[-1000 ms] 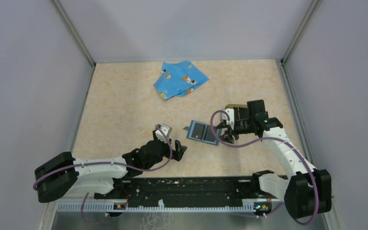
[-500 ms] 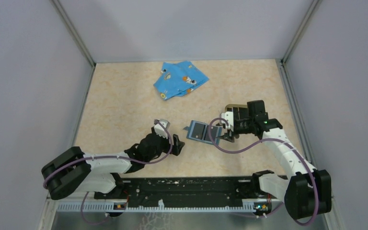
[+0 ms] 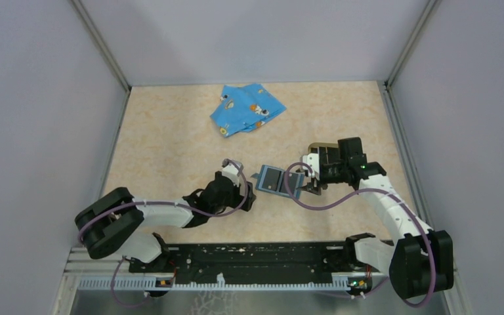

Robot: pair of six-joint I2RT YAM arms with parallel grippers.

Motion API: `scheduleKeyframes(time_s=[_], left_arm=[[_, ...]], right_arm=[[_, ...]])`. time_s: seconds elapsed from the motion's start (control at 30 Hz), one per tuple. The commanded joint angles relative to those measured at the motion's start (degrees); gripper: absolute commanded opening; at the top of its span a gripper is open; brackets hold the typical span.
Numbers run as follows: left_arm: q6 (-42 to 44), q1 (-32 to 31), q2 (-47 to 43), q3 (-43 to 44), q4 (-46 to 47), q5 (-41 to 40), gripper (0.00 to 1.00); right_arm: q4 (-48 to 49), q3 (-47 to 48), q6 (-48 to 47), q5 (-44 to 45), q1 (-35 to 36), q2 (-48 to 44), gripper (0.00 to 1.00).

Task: Put the credit cards into the card holder
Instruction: Close the card holder at the center of the board.

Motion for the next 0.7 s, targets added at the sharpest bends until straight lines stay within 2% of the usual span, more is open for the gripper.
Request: scheduleKeyframes(time_s=[0.0,0.27,0.67], left_arm=[[-0.9,0.2,1.6,3.6,-4.2,-1.7,0.97],[-3.3,0.2,5.7,10.3,-14.2,-5.8,0.97],[-2.9,0.2,11.7,20.1,-20.1,-8.4,0.94]], right_arm=[[0.4,0.1,-1.6,-1.7,-0.2,0.6,0.56],[0.1,0.2,-1.9,-1.6,-0.1,0.8,0.57],[-0.3,0.3,-2.2,-1.6,-0.1,1.3,0.57]])
